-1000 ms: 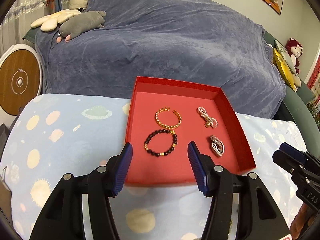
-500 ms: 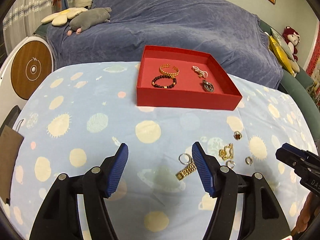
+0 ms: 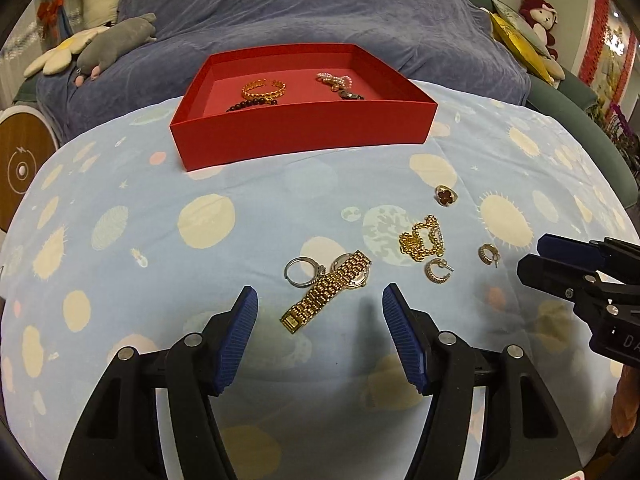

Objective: Organize jewelry
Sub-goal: 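Lower the left tool onto the gold link watch and grasp it, then reach the right tool to a small gold ring while the left tool holds the watch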

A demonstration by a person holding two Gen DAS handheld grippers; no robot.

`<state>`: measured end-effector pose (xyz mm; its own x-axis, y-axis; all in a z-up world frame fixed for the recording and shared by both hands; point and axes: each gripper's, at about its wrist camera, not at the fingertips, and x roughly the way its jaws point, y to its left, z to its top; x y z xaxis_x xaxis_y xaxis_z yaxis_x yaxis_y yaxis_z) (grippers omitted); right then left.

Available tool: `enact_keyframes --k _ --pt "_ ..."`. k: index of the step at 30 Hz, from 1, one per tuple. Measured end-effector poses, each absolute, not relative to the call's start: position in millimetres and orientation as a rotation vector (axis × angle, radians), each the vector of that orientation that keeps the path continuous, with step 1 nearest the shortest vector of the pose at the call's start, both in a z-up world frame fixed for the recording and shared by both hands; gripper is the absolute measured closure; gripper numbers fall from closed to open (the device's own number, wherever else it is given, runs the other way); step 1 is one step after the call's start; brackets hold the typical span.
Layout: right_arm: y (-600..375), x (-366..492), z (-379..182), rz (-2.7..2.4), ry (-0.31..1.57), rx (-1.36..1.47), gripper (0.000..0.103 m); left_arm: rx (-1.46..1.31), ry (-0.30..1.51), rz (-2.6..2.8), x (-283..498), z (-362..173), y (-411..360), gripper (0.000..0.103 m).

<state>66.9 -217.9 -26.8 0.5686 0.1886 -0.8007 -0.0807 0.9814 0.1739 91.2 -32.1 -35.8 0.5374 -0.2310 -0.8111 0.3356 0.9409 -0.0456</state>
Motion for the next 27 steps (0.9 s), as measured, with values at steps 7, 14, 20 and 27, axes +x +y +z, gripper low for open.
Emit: enact_keyframes --k 7,14,20,27 --pt "-225.6 70.2 -30.3 0.152 0.966 0.129 0.061 0.126 0.959 -0.353 94.3 -43.9 -39.2 0.072" --pt "-228.0 76.4 -33.6 0.146 0.970 0.136 0.061 0.112 0.967 -0.398 93.2 -42.6 -43.4 0.094" --pt "-222.8 78.8 -35.6 0.156 0.975 0.126 0.061 0.070 0.954 -0.423 87.6 -28.3 -36.3 0.094" --pt "-217.5 94.9 -33.3 0.170 0.960 0.129 0.062 -0.021 0.937 -0.451 86.7 -0.7 -21.5 0.094"
